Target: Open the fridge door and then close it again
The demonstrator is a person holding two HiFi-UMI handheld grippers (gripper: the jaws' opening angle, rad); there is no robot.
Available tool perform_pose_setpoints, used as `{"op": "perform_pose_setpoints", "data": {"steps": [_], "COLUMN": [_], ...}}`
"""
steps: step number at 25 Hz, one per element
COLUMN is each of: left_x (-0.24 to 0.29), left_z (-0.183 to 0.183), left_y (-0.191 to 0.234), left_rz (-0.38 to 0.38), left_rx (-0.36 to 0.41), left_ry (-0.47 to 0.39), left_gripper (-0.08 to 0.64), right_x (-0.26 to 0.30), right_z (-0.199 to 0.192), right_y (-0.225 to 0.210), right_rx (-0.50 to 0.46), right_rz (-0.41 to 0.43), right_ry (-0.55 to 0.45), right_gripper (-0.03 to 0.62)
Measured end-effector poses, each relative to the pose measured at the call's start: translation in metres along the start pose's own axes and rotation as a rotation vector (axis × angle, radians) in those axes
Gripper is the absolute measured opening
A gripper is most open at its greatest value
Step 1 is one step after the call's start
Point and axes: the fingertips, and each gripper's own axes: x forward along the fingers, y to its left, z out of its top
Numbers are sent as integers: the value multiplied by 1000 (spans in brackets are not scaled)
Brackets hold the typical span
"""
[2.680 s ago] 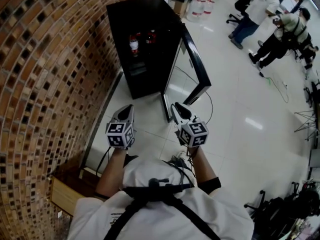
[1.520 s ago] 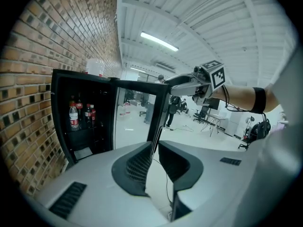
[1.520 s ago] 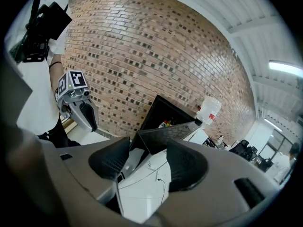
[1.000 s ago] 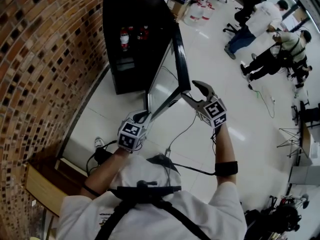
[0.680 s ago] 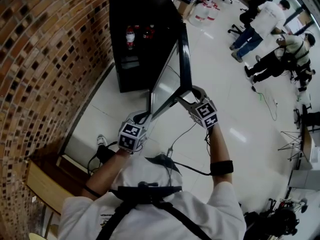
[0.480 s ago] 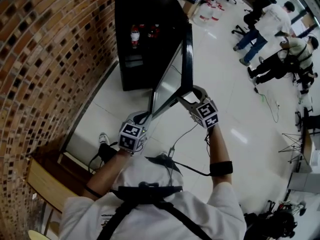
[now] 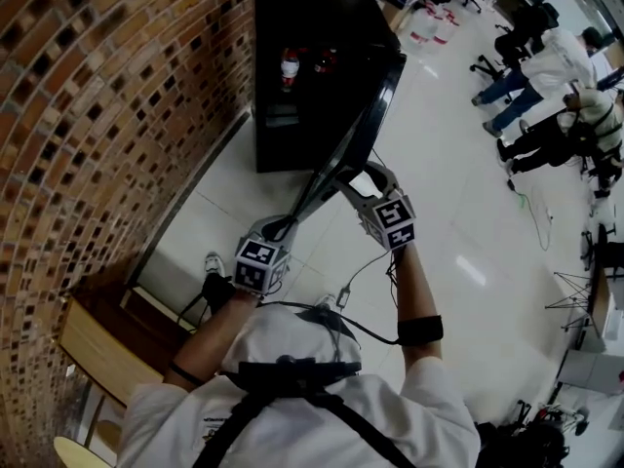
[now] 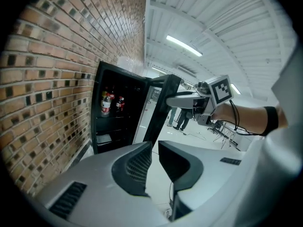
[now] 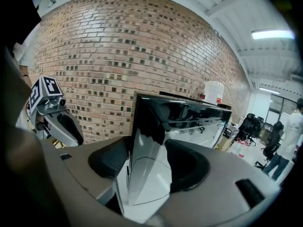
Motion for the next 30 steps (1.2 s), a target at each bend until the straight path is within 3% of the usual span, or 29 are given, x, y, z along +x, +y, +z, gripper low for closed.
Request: {"op": "perform_pose_setpoints", "data": {"steps": [14,21,30], "left_x": [-23,-35,-38], "left_z": [31,46,70], "left_y": [141,198,244], "left_rz": [163,182,193], "left_rx": [-18,-9,-18], "left_ry": [-78,-94,-123], "left_gripper": [43,43,43], "right_x": [113,163,215], "right_z": [54,77,100], "right_y": [20,16,1], "right_rx": [129,204,295], "right_rz": [-265,-418,-524], "right_ry": [-24,-21,-19], "right_gripper": [284,282,284]}}
